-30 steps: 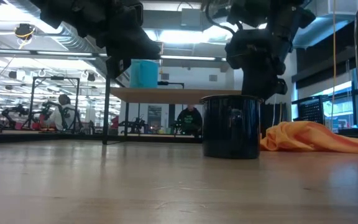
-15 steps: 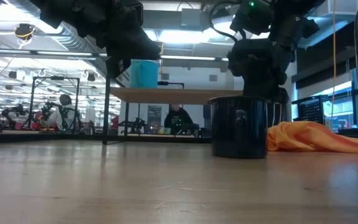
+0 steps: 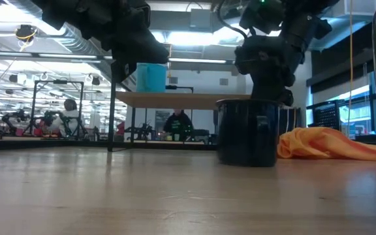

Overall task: Stack small to large cups/mugs on shelf
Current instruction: Put the black mug on the shelf

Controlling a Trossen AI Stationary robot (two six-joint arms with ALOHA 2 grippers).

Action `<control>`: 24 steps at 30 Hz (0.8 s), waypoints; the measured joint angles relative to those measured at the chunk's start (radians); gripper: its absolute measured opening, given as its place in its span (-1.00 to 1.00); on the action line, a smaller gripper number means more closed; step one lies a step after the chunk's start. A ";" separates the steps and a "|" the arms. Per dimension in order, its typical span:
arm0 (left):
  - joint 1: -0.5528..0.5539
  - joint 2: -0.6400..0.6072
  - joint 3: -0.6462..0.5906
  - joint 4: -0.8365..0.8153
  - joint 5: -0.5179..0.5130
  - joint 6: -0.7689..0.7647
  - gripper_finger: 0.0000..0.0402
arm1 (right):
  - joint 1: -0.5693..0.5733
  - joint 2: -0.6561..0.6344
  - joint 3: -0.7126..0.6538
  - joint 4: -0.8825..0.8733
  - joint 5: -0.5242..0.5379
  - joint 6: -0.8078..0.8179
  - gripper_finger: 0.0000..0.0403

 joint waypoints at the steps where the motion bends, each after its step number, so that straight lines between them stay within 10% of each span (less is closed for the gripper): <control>1: 0.000 0.000 0.000 0.000 0.000 -0.001 -0.79 | -0.003 0.000 0.003 -0.002 -0.005 -0.001 -0.84; 24: 0.000 0.001 0.000 0.000 -0.006 -0.003 -0.79 | -0.178 0.040 0.652 -0.509 0.099 -0.378 -0.89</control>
